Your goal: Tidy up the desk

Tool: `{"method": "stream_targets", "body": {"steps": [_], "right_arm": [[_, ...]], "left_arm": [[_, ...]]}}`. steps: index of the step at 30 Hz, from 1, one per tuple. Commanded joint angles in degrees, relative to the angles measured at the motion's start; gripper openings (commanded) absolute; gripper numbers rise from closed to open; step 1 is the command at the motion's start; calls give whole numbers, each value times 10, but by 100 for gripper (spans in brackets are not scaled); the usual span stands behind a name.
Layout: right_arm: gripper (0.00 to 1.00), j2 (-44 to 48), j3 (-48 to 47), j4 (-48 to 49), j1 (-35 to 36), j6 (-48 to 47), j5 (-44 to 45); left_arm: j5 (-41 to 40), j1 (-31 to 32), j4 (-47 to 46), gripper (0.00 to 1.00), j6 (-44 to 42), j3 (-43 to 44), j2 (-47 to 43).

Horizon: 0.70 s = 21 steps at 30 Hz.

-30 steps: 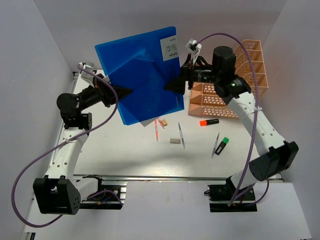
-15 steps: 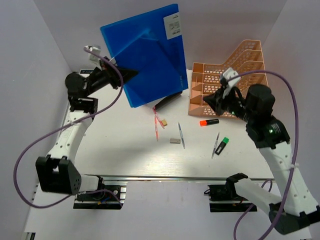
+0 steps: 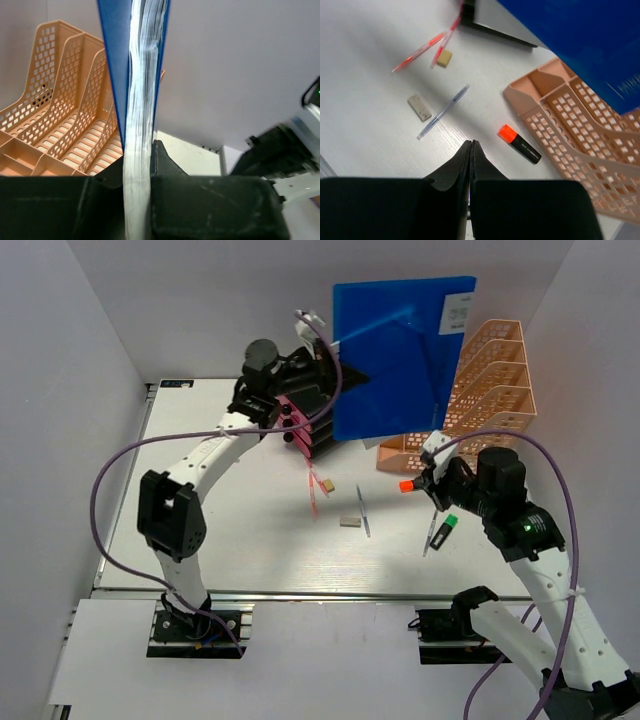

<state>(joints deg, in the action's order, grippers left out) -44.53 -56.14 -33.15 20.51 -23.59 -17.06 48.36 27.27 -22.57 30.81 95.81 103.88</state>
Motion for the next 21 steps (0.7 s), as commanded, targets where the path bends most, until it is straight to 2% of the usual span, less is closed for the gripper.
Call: {"method": "stream_targets", "body": {"steps": [1,3,7,8,11,14,17,20,21], "right_arm": [[0,14,30,-31,-3,-122,-76],[0,11,55,-47,-1,-153,-106],[0,5,72,-139,0,-314,-156],[0,4,74,-184,-1,-393,-171],[0,15,95,-225,1,-502,-169],[0,40,118,-222,0,-536,-152],[0,81,130,-200,0,-527,-135],[0,124,131,-165,0,-481,-116],[0,147,131,-125,-1,-428,-99]], "left_arm": [[-46,19,3,0,-72,55,16],[-43,26,2,0,-86,82,40],[-33,32,-26,0,-91,127,100],[-30,38,-36,0,-87,131,108],[-27,38,-76,0,-72,144,138],[-22,45,-84,0,-70,172,163],[-19,50,-96,0,-65,194,186],[-13,55,-128,0,-52,194,191],[-14,55,-139,0,-52,190,190]]}}
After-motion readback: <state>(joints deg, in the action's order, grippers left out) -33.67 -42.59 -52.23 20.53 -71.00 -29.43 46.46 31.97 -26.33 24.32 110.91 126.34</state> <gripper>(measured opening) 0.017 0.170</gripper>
